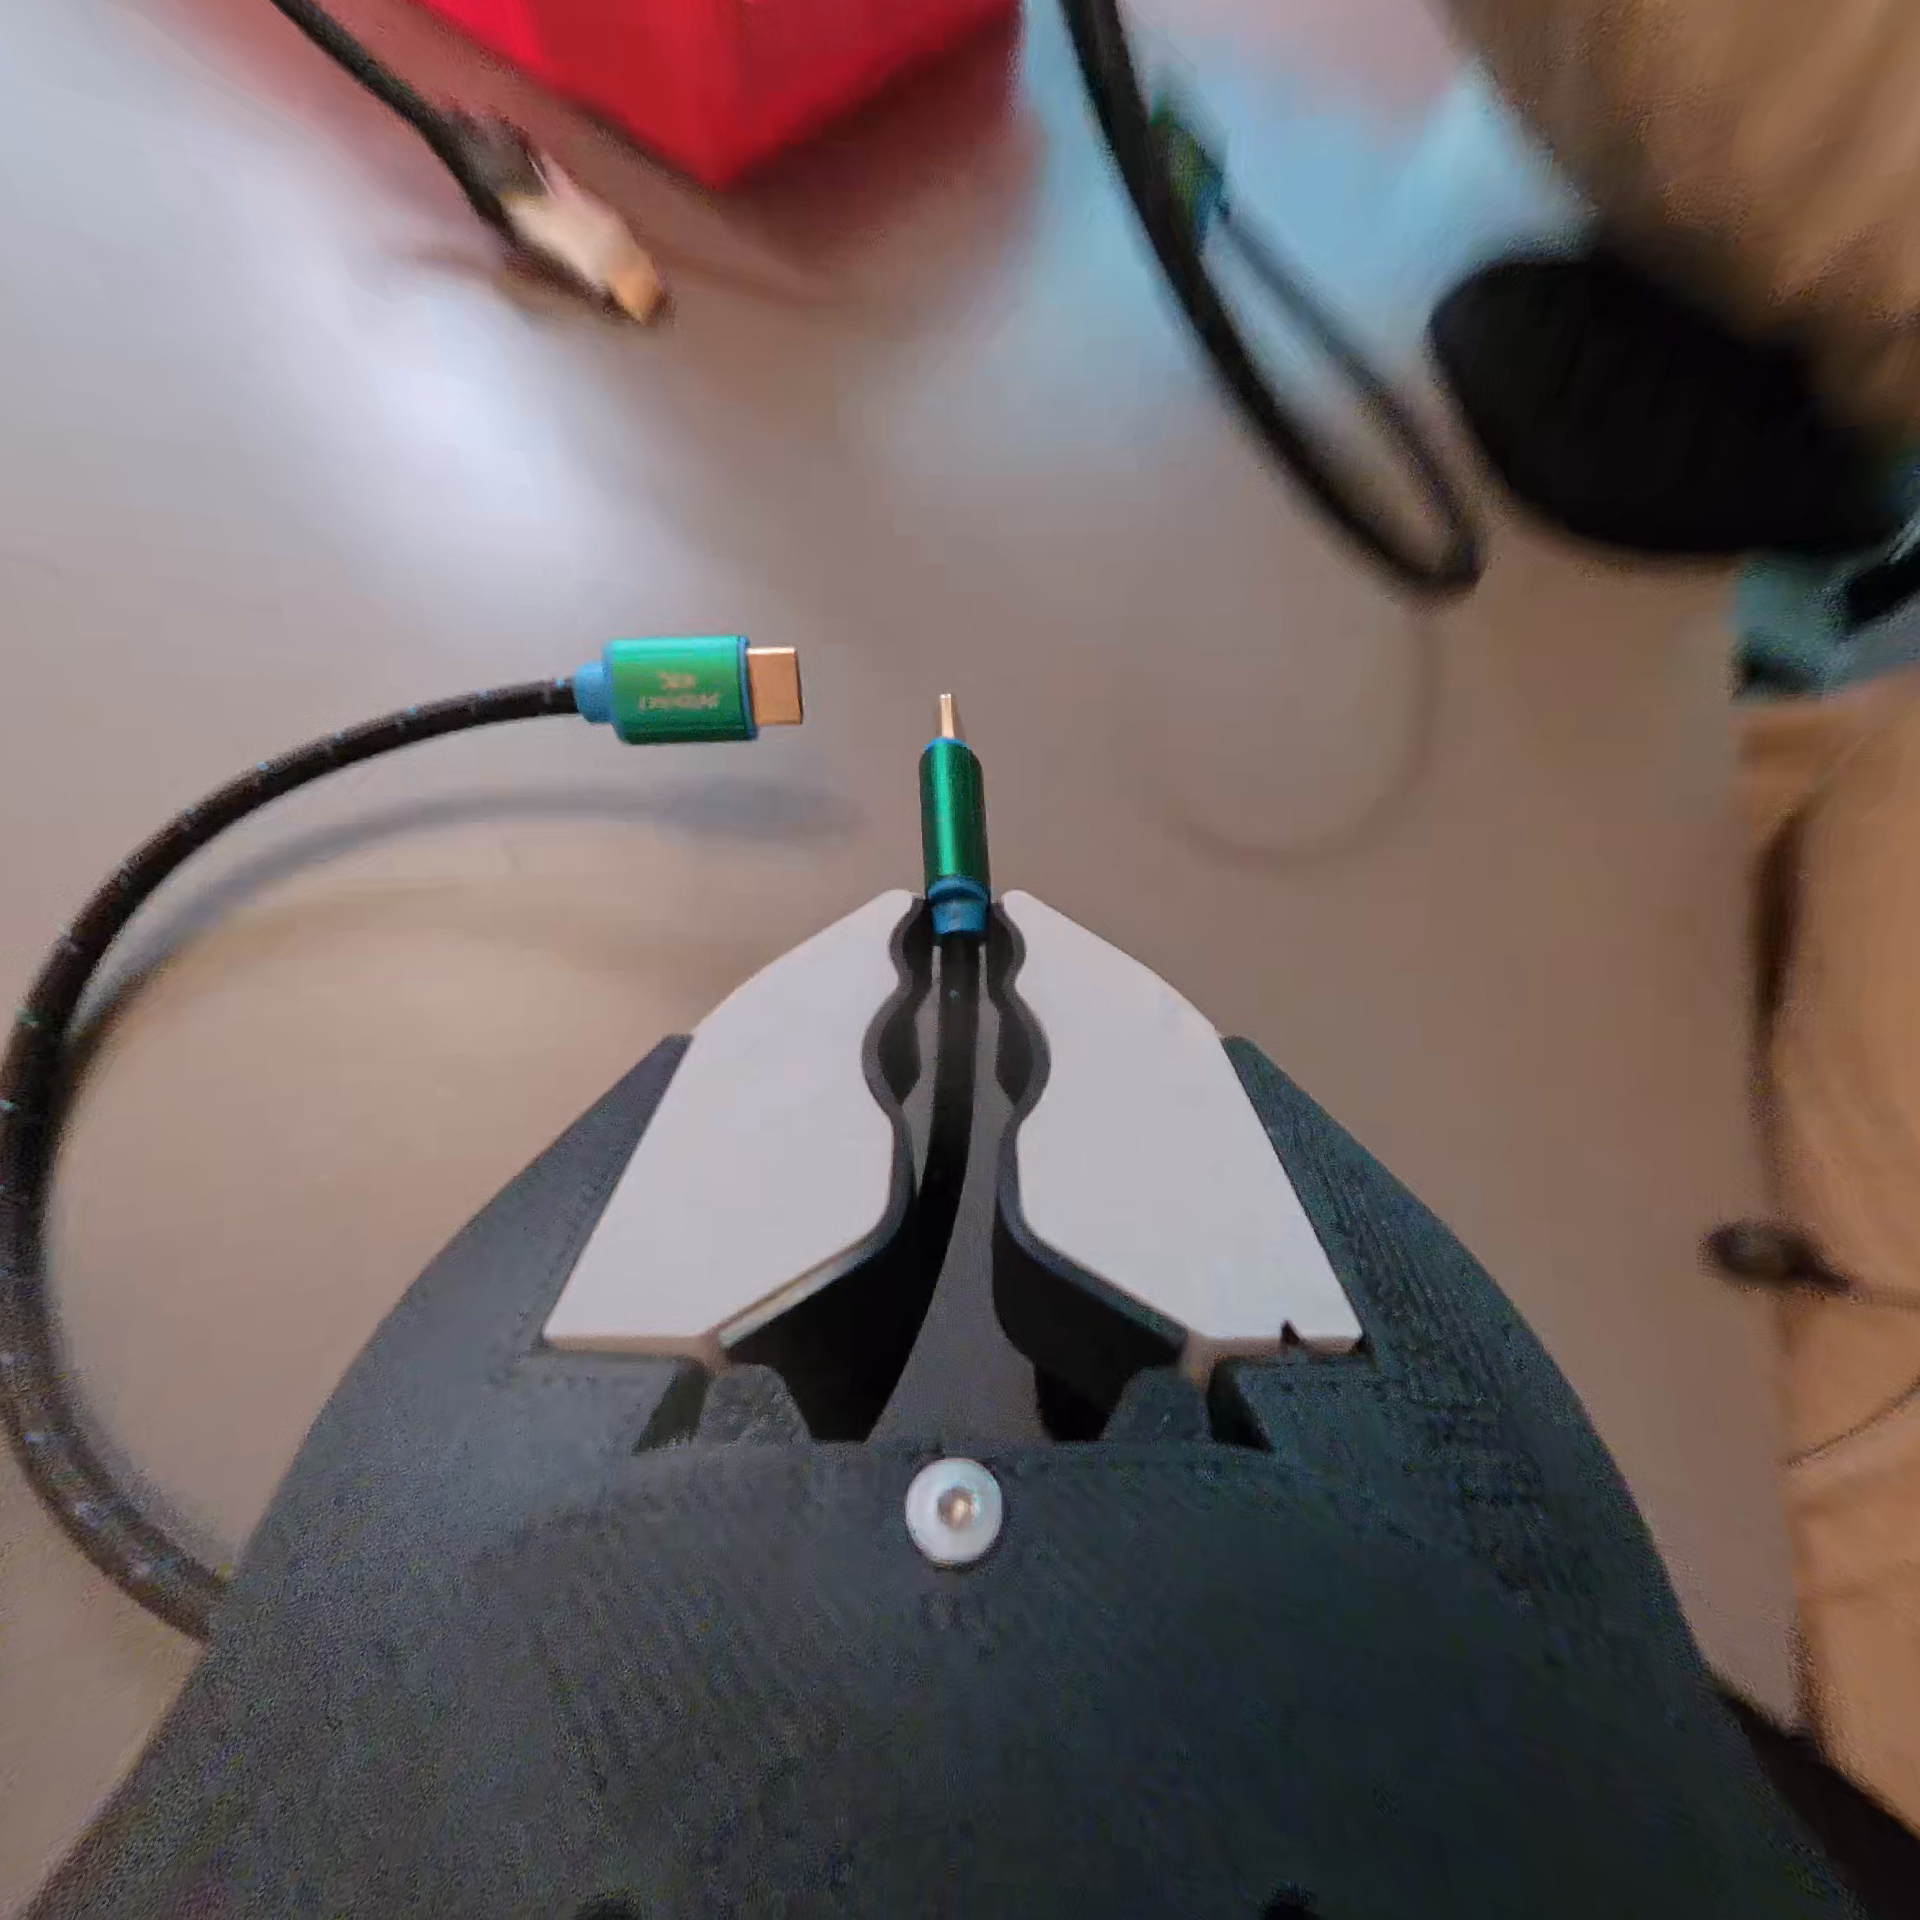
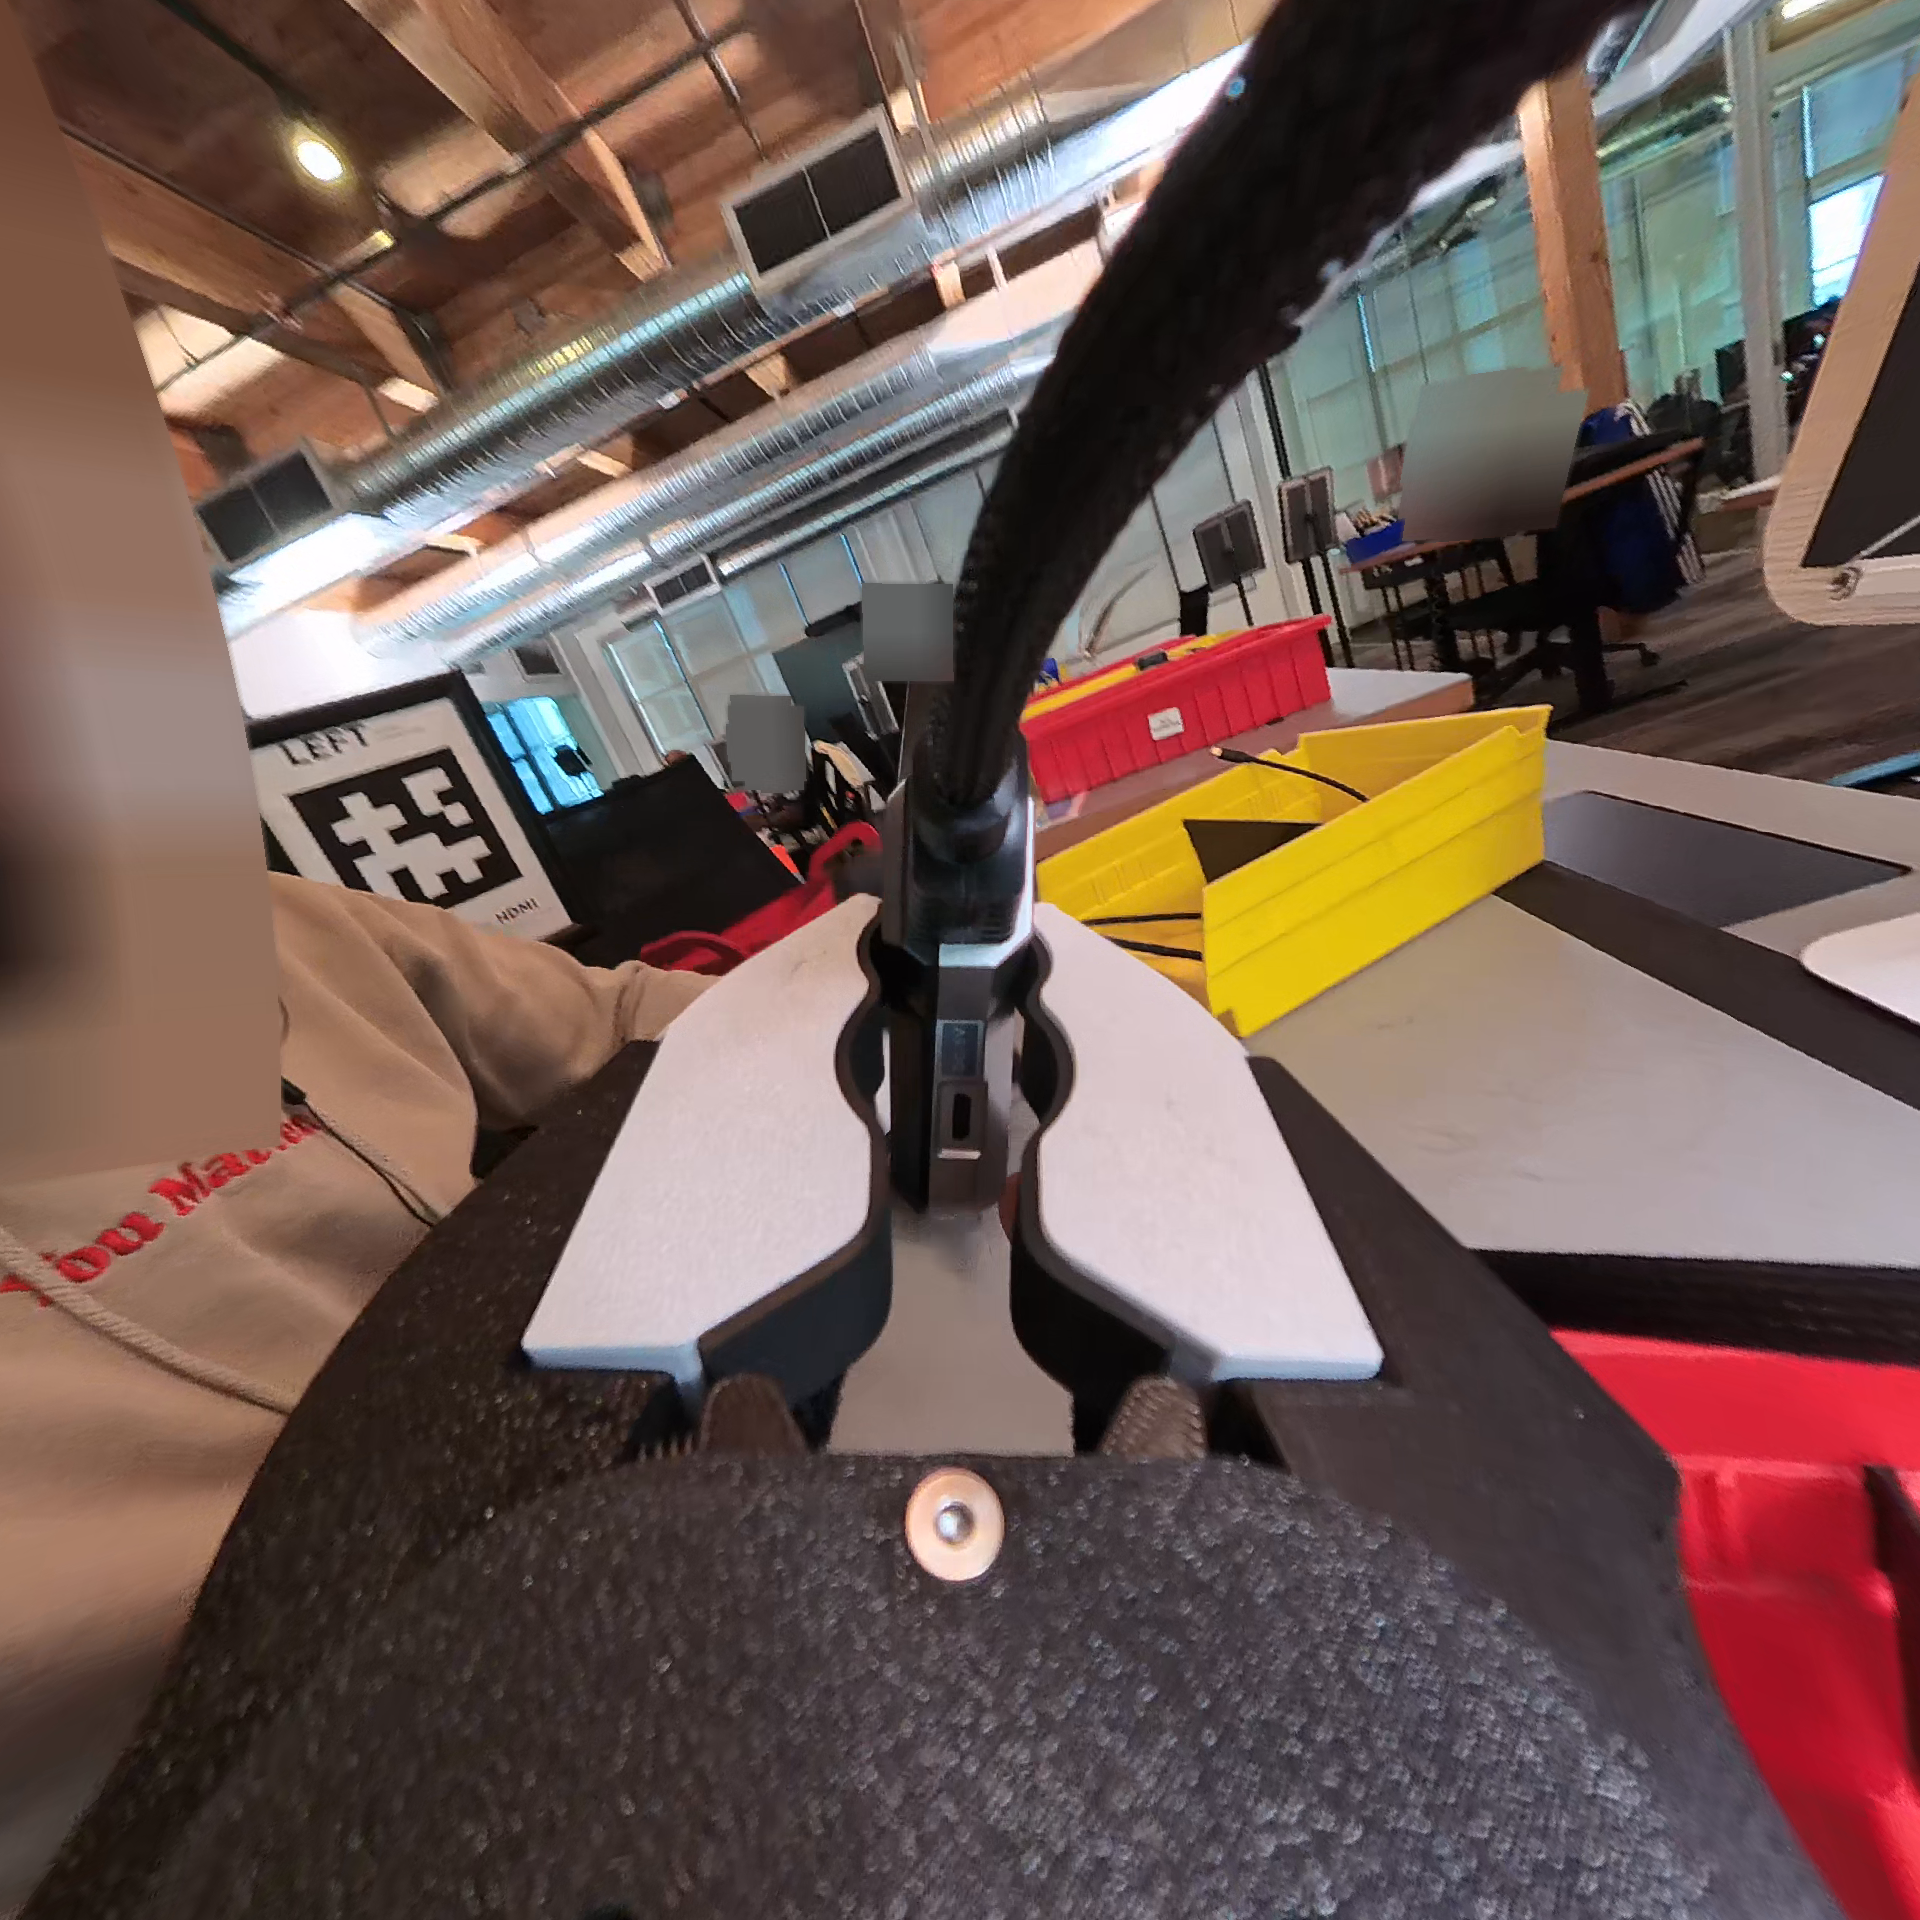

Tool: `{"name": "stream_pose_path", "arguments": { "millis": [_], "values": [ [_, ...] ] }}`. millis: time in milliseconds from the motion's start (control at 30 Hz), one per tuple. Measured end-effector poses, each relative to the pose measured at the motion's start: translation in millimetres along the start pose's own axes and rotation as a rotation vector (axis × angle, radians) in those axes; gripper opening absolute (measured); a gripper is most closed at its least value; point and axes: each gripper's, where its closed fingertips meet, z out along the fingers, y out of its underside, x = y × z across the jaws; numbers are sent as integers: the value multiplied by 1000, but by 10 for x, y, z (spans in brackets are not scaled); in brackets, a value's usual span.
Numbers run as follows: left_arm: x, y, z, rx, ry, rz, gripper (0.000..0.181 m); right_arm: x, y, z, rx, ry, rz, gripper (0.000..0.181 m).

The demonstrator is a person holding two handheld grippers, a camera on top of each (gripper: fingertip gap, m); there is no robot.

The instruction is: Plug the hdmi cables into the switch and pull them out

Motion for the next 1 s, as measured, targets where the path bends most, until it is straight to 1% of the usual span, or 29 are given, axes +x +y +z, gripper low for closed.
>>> {"name": "stream_pose_path", "arguments": {
  "millis": [100,167,200,300,400,467,567,633,767,867,933,1000],
  "values": [
    [-53,-616,-301,216,50,-97,10,-7,49,67,-36,5,-7,21],
    [-35,-993,-423,290,70,-104,10,-7,92,140,-59,13,-7,21],
    [-15,-1148,-436,301,71,-88,10,-5,112,179,-68,16,-4,21],
    [70,-1495,-340,269,96,-45,10,2,154,276,-88,23,13,21],
    [61,-1708,-217,219,116,-32,10,-43,229,326,-130,5,-12,21],
    [63,-1780,-166,193,180,-53,10,-62,267,346,-152,-1,-22,21],
    [65,-1817,-141,217,222,-56,10,-81,286,364,-155,-19,-12,21],
    [61,-1807,-132,244,240,-72,10,-76,303,369,-156,-24,-1,21],
    [25,-1723,-115,232,255,-79,10,-42,394,406,-178,-36,33,21],
    [-40,-1667,-111,209,232,-63,10,-10,481,423,-208,-39,72,21],
    [-124,-1628,-105,183,163,-35,10,18,542,430,-231,-36,96,21],
    [-145,-1588,-109,157,124,18,10,31,594,444,-248,-41,122,21]
  ]
}}
